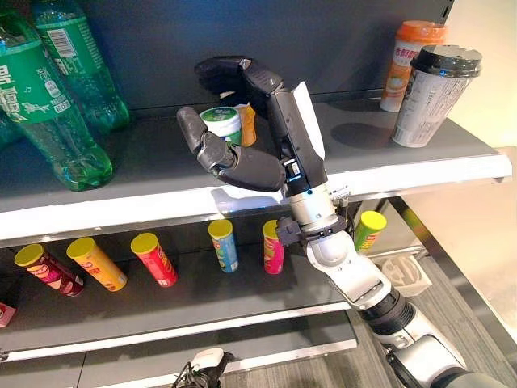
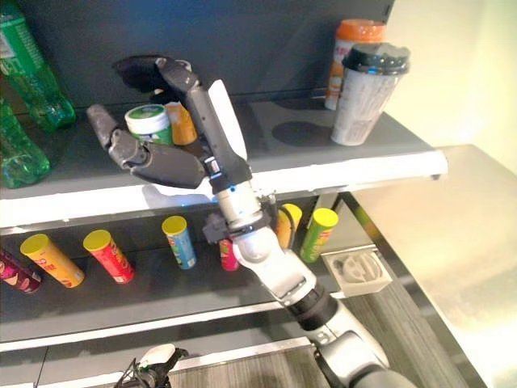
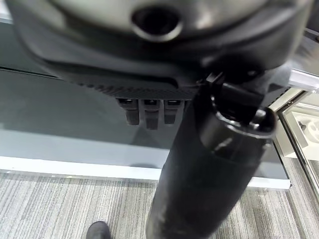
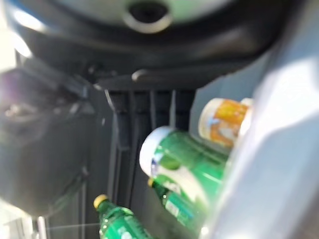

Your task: Put the goods on the table back onto the shelves and tidy them up.

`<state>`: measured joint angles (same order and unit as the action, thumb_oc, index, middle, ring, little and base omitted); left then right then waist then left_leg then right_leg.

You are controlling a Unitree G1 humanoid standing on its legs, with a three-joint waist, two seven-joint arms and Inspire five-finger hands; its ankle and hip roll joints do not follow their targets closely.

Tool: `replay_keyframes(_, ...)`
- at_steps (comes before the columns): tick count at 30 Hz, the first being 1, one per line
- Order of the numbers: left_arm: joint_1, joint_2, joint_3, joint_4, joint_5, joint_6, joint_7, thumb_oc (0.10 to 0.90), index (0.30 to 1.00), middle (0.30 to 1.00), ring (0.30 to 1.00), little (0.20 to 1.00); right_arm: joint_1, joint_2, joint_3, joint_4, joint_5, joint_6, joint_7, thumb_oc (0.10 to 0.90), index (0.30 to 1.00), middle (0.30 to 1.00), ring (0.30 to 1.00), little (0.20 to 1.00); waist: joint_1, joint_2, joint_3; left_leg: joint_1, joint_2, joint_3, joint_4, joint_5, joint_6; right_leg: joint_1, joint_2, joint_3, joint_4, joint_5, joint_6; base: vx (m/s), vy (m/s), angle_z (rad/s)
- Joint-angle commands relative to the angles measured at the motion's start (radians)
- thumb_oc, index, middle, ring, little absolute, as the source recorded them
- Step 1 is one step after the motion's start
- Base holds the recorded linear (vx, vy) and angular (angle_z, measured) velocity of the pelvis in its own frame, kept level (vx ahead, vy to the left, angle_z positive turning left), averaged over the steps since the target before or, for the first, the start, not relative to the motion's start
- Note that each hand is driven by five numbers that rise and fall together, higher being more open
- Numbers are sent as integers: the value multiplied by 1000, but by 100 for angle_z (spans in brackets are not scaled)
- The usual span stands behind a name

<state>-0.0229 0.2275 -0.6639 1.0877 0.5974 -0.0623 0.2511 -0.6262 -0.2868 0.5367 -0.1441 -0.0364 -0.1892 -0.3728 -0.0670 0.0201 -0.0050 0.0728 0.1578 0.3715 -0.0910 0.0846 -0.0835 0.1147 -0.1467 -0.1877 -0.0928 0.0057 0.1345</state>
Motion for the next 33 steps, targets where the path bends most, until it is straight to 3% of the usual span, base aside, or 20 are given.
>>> replay_keyframes(1, -50, 27, -17, 42, 19, -15, 52, 800, 900, 900, 900, 900, -50, 49, -45, 34, -5, -35, -17, 536, 505, 505, 505, 505, 25, -41, 1, 32, -42, -14, 4, -116, 36, -6, 5, 44, 30, 27, -19, 0, 0, 0)
replay_keyframes(6, -50, 29, -16, 40, 20, -12, 56, 800, 900, 900, 900, 900, -46, 47, -57, 28, -7, -35, -30, 524, 486, 486, 486, 486, 26, -39, 2, 34, -44, -16, 4, -117, 37, -5, 5, 45, 29, 26, -19, 0, 0, 0)
replay_keyframes(12, -50, 33, -13, 38, 22, -11, 59, 800, 900, 900, 900, 900, -43, 24, -95, -10, -18, -42, -58, 584, 575, 575, 575, 575, 26, -39, 0, 35, -44, -18, 4, -120, 38, -4, 6, 43, 31, 24, -19, 0, 0, 0)
replay_keyframes(13, -50, 34, -14, 37, 24, -12, 59, 800, 900, 900, 900, 900, -42, 19, -106, -23, -24, -45, -65, 764, 846, 846, 846, 846, 25, -38, 0, 36, -44, -18, 4, -120, 38, -4, 6, 42, 31, 24, -19, 0, 0, 0)
replay_keyframes(14, -50, 34, -15, 37, 24, -12, 59, 800, 900, 900, 900, 900, -42, 18, -106, -23, -24, -45, -65, 800, 900, 900, 900, 900, 26, -38, 0, 36, -44, -18, 4, -120, 38, -4, 6, 42, 31, 24, -19, 0, 0, 0)
replay_keyframes(33, -60, 33, -11, 46, 11, -18, 66, 800, 900, 900, 900, 900, -92, -46, -220, -177, -105, -63, -142, 800, 900, 900, 900, 900, 11, -39, -1, 43, -43, 8, 4, -125, 39, -13, 4, 58, 24, 41, -10, -2, 3, -2)
